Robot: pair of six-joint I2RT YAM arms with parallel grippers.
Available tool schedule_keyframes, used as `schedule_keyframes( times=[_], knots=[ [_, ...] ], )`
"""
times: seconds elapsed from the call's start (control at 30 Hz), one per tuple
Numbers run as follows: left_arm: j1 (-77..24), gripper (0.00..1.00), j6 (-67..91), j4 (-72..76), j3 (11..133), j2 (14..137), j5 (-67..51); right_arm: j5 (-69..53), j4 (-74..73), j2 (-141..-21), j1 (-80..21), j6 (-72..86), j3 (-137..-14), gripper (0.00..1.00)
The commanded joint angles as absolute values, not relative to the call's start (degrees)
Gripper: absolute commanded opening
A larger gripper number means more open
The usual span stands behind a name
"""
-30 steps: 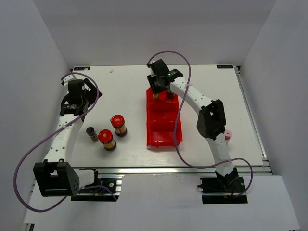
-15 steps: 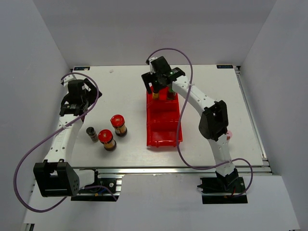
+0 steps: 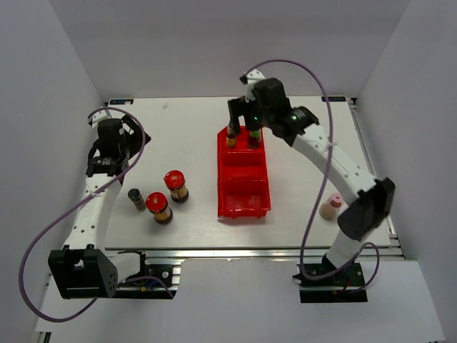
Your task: Organize the condiment bottles
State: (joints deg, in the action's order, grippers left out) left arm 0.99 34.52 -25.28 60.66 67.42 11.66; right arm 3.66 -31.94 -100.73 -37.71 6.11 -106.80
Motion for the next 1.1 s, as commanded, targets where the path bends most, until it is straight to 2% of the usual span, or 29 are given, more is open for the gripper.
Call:
schedule_keyframes(
  times=[0.0, 0.17, 0.4, 0.6, 0.8, 1.07],
  knots=[
    [0.9, 0.98, 34.2, -23.8, 59.8, 66.0, 8.4, 15.6, -32.0, -91.1, -37.0, 11.2, -95.9, 0.89],
    [0.9, 0.98, 34.4, -19.7, 58.5, 67.2, 0.9, 17.5, -30.8, -73.2, -33.1, 19.0, -70.6, 0.89],
    [0.9, 0.98, 34.4, -16.5, 57.7, 69.6, -4.5, 22.7, -42.9, -57.7, -23.1, 30.4, -54.7, 0.89],
    [1.0, 0.98, 34.6, -13.8, 57.4, 72.0, -8.3, 22.1, -47.3, -51.7, -10.7, 33.8, -47.8, 0.89],
    [-3.2, 0.98, 33.0, -15.5, 60.0, 75.0, -7.1, 22.2, -47.4, -51.1, -5.4, 32.4, -47.3, 0.89],
    [-4.7, 0.98, 31.9, -16.6, 61.2, 76.0, -5.1, 16.4, -43.2, -54.2, -0.6, 29.2, -43.0, 0.89]
  ],
)
